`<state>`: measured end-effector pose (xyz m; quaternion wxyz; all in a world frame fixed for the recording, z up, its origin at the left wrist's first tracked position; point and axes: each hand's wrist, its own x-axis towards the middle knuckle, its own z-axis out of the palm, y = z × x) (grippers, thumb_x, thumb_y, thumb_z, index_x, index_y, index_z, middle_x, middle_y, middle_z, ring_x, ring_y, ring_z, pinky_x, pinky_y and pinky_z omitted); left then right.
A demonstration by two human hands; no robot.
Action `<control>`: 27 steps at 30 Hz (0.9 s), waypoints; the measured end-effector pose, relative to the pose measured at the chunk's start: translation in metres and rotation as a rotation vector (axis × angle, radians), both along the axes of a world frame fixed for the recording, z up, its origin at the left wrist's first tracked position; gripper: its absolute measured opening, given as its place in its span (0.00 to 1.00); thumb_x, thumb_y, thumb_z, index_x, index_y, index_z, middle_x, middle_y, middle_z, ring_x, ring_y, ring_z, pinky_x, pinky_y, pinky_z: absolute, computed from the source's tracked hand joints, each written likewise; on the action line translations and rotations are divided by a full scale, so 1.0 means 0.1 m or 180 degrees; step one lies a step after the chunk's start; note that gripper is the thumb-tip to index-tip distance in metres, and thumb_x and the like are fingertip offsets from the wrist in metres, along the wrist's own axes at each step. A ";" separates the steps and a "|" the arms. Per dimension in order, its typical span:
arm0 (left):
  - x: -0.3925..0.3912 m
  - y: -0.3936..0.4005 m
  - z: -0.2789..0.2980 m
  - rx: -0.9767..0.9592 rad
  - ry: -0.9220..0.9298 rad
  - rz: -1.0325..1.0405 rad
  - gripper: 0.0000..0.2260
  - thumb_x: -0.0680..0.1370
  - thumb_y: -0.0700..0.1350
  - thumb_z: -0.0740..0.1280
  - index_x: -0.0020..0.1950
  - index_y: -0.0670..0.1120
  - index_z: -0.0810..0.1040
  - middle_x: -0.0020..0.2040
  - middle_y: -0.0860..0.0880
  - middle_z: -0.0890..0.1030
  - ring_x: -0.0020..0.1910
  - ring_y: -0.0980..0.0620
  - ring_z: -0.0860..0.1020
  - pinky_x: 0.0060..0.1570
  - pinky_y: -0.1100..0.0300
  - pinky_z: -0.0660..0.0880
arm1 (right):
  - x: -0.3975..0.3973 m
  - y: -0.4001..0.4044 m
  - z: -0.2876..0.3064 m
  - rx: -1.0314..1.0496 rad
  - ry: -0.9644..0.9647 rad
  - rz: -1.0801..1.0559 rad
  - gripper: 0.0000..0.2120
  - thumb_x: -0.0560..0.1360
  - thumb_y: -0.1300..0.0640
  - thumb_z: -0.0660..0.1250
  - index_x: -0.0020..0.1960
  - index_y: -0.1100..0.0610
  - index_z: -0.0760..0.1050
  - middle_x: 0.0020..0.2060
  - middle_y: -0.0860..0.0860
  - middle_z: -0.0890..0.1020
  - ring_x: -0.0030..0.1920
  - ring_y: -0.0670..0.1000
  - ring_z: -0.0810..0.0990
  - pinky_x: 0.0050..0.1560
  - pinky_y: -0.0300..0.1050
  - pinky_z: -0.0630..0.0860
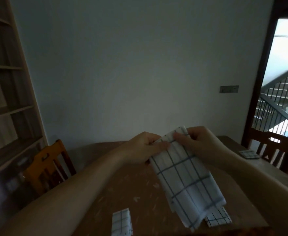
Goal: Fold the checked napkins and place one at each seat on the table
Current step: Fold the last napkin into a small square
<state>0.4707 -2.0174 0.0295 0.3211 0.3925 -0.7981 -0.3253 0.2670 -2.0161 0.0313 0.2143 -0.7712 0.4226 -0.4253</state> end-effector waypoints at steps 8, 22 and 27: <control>0.09 0.10 0.12 0.0291 -0.0123 0.0109 0.19 0.78 0.57 0.63 0.39 0.45 0.83 0.36 0.45 0.83 0.36 0.49 0.80 0.38 0.61 0.76 | 0.08 0.07 0.03 -0.0600 -0.0116 -0.0484 0.26 0.79 0.48 0.61 0.28 0.62 0.64 0.23 0.47 0.63 0.24 0.44 0.62 0.26 0.37 0.59; -0.09 0.21 -0.26 0.0732 0.1572 0.0206 0.03 0.77 0.41 0.69 0.50 0.44 0.80 0.41 0.46 0.86 0.43 0.49 0.84 0.38 0.66 0.78 | 0.23 0.03 0.07 -0.1031 -0.1161 -0.1163 0.24 0.80 0.51 0.62 0.27 0.57 0.65 0.19 0.46 0.64 0.21 0.45 0.63 0.22 0.32 0.59; 0.06 0.17 -0.27 0.0550 0.1402 0.0348 0.04 0.77 0.41 0.68 0.46 0.44 0.83 0.42 0.50 0.86 0.44 0.51 0.84 0.46 0.58 0.81 | 0.13 0.04 0.04 -0.0036 -0.1184 -0.0349 0.21 0.79 0.47 0.62 0.34 0.60 0.74 0.25 0.49 0.76 0.26 0.43 0.74 0.26 0.31 0.69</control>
